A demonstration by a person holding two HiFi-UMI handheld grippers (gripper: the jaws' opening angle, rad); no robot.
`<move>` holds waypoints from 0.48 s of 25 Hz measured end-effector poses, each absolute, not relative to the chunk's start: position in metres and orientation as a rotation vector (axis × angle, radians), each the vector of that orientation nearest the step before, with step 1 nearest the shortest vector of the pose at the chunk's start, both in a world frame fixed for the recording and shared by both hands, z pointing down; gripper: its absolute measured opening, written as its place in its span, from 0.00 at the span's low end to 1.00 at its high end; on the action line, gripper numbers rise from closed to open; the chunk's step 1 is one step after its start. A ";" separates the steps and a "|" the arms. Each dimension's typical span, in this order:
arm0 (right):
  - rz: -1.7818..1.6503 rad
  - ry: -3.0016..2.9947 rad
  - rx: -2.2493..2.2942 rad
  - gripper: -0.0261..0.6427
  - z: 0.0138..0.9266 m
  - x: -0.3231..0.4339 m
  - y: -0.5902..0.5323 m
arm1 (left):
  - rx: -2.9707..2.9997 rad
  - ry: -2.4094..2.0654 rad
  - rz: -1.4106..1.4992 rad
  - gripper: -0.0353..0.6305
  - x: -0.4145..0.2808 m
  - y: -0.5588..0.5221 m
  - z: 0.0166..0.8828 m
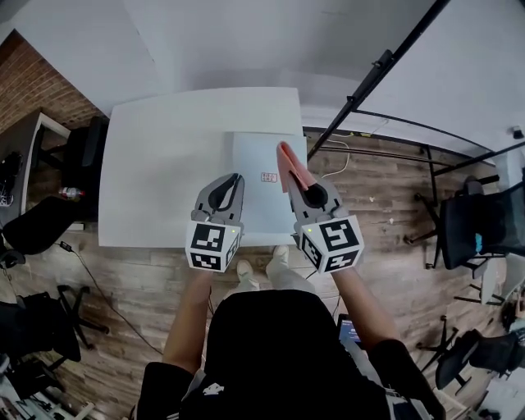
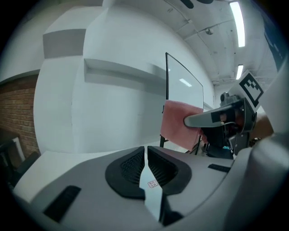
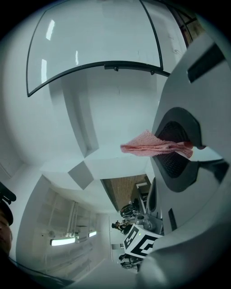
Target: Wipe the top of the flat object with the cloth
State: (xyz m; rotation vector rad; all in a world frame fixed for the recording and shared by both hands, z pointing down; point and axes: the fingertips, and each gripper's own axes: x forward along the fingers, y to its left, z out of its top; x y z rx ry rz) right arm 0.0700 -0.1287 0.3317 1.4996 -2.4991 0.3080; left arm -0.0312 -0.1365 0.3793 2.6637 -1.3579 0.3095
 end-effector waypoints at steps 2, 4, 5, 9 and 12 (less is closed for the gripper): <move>0.323 -2.488 1.485 0.10 0.340 0.073 -0.132 | 2.637 -1.352 0.342 0.08 -0.032 -0.138 0.395; 0.330 -2.478 1.467 0.10 0.348 0.073 -0.134 | 2.630 -1.320 0.390 0.16 -0.032 -0.137 0.410; 0.333 -2.473 1.457 0.11 0.352 0.073 -0.134 | 2.633 -1.295 0.421 0.21 -0.030 -0.136 0.418; 0.333 -2.445 1.423 0.11 0.370 0.075 -0.137 | 2.690 -1.145 0.612 0.30 -0.021 -0.125 0.450; 0.333 -2.424 1.407 0.10 0.382 0.075 -0.138 | 2.707 -0.993 0.758 0.43 -0.017 -0.106 0.483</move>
